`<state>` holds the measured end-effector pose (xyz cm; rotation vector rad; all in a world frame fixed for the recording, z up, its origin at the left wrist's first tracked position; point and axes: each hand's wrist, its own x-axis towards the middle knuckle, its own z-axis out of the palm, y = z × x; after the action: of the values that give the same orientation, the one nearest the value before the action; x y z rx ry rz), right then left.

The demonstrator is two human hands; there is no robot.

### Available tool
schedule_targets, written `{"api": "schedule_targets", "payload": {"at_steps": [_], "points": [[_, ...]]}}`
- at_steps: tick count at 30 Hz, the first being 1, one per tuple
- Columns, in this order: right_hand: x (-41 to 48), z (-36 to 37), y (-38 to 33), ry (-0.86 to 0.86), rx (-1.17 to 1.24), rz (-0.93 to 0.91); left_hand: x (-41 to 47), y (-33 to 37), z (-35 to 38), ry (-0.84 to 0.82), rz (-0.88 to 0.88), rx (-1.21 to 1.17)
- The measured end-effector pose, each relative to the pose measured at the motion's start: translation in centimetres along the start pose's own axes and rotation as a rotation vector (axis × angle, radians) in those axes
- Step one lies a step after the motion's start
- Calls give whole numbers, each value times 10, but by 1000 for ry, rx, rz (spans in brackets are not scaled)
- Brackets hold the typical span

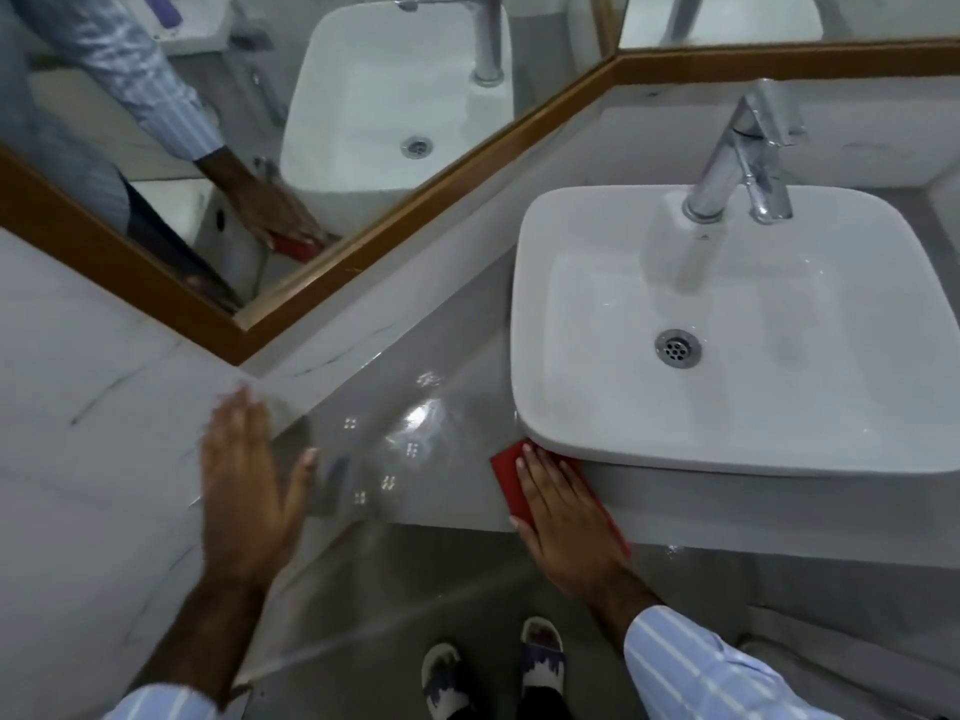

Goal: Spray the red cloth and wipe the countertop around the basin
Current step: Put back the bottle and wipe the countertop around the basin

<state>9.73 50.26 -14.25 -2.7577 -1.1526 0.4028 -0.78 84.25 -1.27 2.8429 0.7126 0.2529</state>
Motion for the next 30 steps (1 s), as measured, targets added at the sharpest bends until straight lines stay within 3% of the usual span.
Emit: {"api": "schedule_targets", "payload": {"at_steps": [3,7,10,15,18,20,23,25,27,30], "points": [[26,-5,-13,-8,-1,-46,-3,-78,-32,131,-134,102],[75,-9,-34,2,12,-81,-2,-153,-53,198,-319,0],[124,-17,-47,39,33,-60,15,-171,-68,255,-313,124],[189,-28,-78,99,72,87,33,-160,-64,515,-229,315],[195,-24,-107,106,64,145,39,-155,-61,545,-201,349],[184,-19,-123,101,93,48,42,-152,-62,572,-191,371],[161,-9,-129,-2,-47,-358,41,-144,-62,618,-164,384],[158,-13,-114,-58,-95,-483,40,-141,-65,629,-149,389],[166,-18,-96,-40,-63,-365,39,-139,-68,631,-123,414],[180,-23,-92,80,19,68,41,-130,-70,626,-134,456]]}}
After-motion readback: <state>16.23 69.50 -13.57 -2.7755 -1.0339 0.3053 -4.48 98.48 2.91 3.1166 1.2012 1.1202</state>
